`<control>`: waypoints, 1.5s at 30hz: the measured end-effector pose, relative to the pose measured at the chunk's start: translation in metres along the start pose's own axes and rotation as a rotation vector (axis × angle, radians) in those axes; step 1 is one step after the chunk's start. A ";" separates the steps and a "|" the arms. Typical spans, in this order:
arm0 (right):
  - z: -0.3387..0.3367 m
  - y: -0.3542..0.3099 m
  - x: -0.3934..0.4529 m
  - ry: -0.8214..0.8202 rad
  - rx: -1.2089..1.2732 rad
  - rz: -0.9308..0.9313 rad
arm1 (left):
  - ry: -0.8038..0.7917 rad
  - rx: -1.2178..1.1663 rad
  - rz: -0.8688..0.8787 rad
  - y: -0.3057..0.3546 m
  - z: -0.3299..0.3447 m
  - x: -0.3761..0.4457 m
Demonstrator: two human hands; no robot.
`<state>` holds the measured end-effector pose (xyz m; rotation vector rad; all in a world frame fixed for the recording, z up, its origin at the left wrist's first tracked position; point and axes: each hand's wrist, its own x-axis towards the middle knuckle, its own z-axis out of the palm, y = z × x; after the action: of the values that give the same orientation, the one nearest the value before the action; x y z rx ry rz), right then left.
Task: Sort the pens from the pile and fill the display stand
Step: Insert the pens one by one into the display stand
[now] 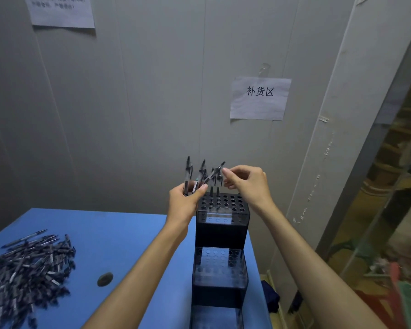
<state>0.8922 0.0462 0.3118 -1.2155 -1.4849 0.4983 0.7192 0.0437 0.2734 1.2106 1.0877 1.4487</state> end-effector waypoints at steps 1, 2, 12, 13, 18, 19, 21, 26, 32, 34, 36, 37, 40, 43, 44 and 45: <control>0.001 -0.002 -0.001 -0.020 0.023 0.008 | -0.007 0.003 0.000 -0.001 0.002 0.001; 0.002 -0.003 -0.001 -0.033 0.042 0.012 | -0.013 0.017 -0.001 -0.002 0.004 0.001; 0.006 0.001 0.007 0.005 0.394 0.172 | 0.011 0.077 0.009 -0.005 -0.002 0.004; 0.004 0.002 0.010 0.024 0.412 0.178 | 0.029 0.079 0.003 -0.005 -0.004 0.005; -0.008 0.006 0.021 0.150 0.215 0.085 | 0.014 0.092 -0.042 -0.005 -0.016 0.011; -0.009 0.007 0.023 0.168 0.129 0.048 | -0.005 0.089 -0.043 -0.005 -0.017 0.011; -0.012 0.009 0.024 0.180 -0.057 -0.035 | -0.036 0.094 -0.029 -0.005 -0.020 0.009; -0.008 0.014 0.026 0.136 -0.241 -0.146 | -0.072 0.167 0.021 -0.008 -0.022 0.009; 0.000 0.023 0.024 0.096 -0.322 -0.166 | -0.068 0.202 0.047 -0.010 -0.024 0.008; 0.002 0.025 0.022 0.084 -0.345 -0.171 | -0.066 0.205 0.039 -0.009 -0.024 0.008; 0.003 0.025 0.022 0.087 -0.356 -0.168 | -0.059 0.210 0.020 -0.009 -0.024 0.008; 0.003 0.025 0.022 0.087 -0.362 -0.164 | -0.061 0.207 0.011 -0.009 -0.024 0.008; 0.003 0.028 0.021 0.048 -0.406 -0.154 | -0.075 0.178 0.000 -0.009 -0.024 0.007; 0.005 0.037 0.016 -0.002 -0.460 -0.131 | -0.092 0.144 0.011 -0.009 -0.023 0.006; 0.006 0.040 0.014 -0.005 -0.463 -0.122 | -0.097 0.138 0.017 -0.009 -0.023 0.006; 0.006 0.042 0.012 -0.003 -0.458 -0.112 | -0.101 0.137 0.024 -0.009 -0.023 0.006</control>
<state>0.9054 0.0753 0.2808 -1.4696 -1.7152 0.0819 0.6971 0.0492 0.2626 1.3823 1.1213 1.3331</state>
